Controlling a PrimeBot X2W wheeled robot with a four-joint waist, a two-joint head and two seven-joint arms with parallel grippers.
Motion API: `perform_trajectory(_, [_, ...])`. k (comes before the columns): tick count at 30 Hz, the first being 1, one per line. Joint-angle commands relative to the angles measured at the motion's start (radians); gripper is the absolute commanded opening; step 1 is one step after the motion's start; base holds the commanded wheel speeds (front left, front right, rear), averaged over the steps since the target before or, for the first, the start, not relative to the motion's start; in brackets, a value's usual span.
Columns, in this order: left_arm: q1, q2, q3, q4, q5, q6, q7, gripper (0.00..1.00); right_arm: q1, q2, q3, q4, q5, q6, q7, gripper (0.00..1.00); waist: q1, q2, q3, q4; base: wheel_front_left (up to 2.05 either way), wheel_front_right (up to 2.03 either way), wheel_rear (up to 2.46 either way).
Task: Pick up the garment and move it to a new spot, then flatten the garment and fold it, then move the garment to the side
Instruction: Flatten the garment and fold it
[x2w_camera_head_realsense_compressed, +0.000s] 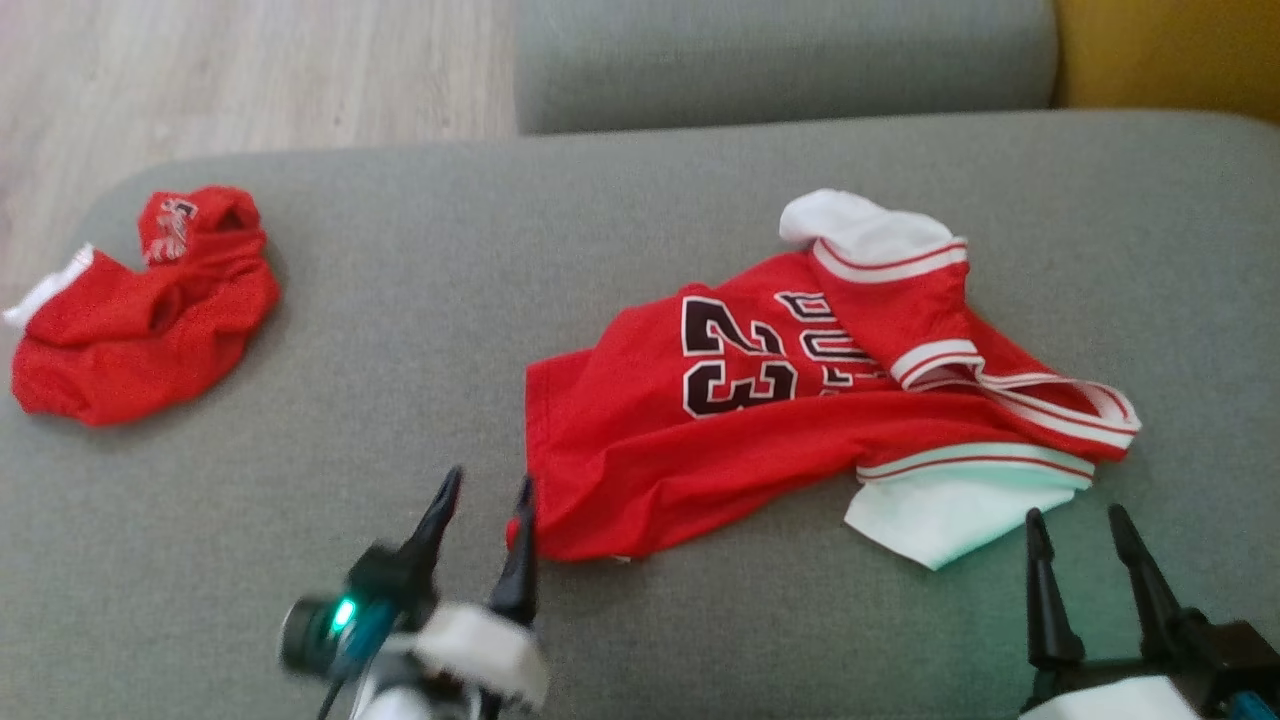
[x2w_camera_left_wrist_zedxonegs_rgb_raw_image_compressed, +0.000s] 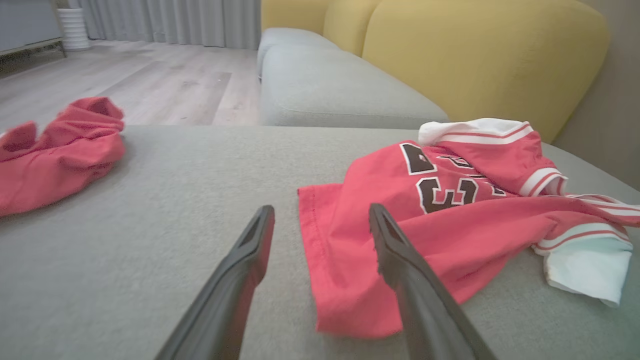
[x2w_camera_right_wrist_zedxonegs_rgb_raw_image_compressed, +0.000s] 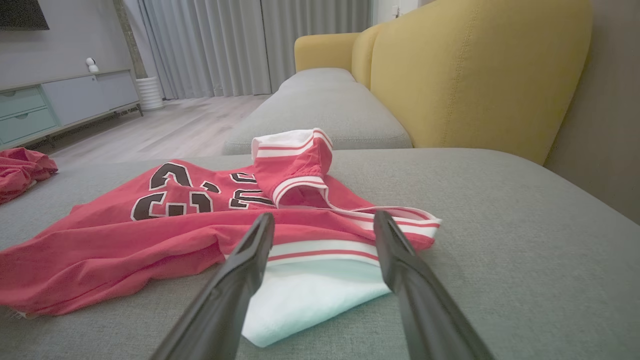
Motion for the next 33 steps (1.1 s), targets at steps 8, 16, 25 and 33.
perform_trajectory(8, [-0.323,-0.003,-0.090,0.257,-0.074,-0.029,0.005,1.00,-0.095,-0.009,0.072,-0.036,-0.013,0.007,-0.013,1.00,0.0000,0.0000,0.075,-0.027,0.00,0.00,0.00])
perform_trajectory(16, [-0.469,-0.003,-0.171,0.475,-0.155,-0.043,0.004,1.00,-0.110,-0.009,0.087,-0.026,-0.010,0.007,-0.013,1.00,0.0000,0.0000,0.103,-0.060,0.00,0.00,0.00])
perform_trajectory(25, [-0.538,-0.003,-0.224,0.587,-0.215,-0.049,-0.010,0.86,-0.136,-0.009,0.101,-0.021,-0.006,0.007,-0.013,1.00,0.0000,0.0000,0.131,-0.080,0.00,0.00,0.00])
perform_trajectory(33, [-0.589,-0.003,-0.228,0.535,-0.257,-0.038,-0.012,0.00,-0.140,-0.009,0.088,-0.016,0.003,0.007,-0.013,1.00,0.0000,0.0000,0.145,-0.088,0.00,0.00,0.00])
